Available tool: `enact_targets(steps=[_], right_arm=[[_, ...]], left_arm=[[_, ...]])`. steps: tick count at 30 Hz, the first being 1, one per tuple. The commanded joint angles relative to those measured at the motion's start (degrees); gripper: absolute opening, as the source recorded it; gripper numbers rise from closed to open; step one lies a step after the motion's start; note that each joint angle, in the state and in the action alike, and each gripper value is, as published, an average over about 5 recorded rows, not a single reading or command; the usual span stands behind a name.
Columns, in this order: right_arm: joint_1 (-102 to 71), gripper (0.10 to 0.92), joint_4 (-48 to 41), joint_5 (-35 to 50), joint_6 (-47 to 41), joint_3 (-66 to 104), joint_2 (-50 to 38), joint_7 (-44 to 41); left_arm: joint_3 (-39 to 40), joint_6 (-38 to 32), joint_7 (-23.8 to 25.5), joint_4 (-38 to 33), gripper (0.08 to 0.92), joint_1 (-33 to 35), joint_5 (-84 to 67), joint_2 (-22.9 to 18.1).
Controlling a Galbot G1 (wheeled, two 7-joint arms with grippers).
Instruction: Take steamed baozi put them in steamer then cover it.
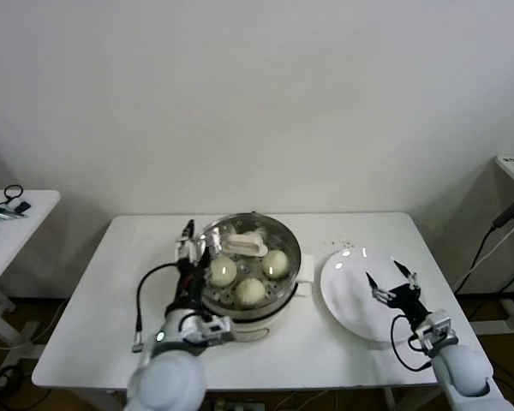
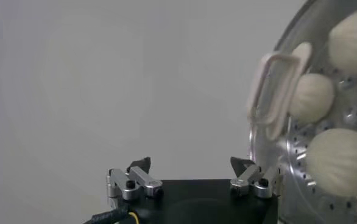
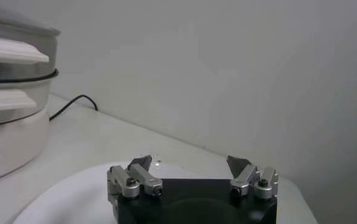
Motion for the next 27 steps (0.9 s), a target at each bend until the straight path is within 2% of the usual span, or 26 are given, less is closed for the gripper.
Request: enact_targets(steps=[1, 5, 8, 13, 27], right_arm=[[-1.1, 0.823, 0.4, 0.5, 0.5, 1.2, 0.0, -0.7], [-1.5, 0.823, 0.4, 0.7, 0.7, 1.6, 0.0, -1.4], [-1.8, 0.823, 1.0, 0.7, 0.8, 1.7, -0.3, -2.4], [-1.8, 0.823, 2.1, 1.9, 1.0, 1.9, -0.7, -2.7], [-3.5, 0.823, 2.5, 3.6, 3.0, 2.0, 0.6, -2.6]], left_arm=[[-27.5, -29.0, -17.7, -2.1, 0.823, 15.2, -47.6, 0.7], [-36.3, -37.3, -16.8, 1.7, 0.823, 18.9, -61.5, -1.8], [-41.3, -42.2, -14.1, 6.4, 0.823, 20.2, -70.2, -5.0], [-44.9, -48.4, -10.2, 14.7, 0.823, 21.2, -78.3, -7.0], [-44.9, -47.8, -6.7, 17.6, 0.823, 20.5, -78.0, -10.1]])
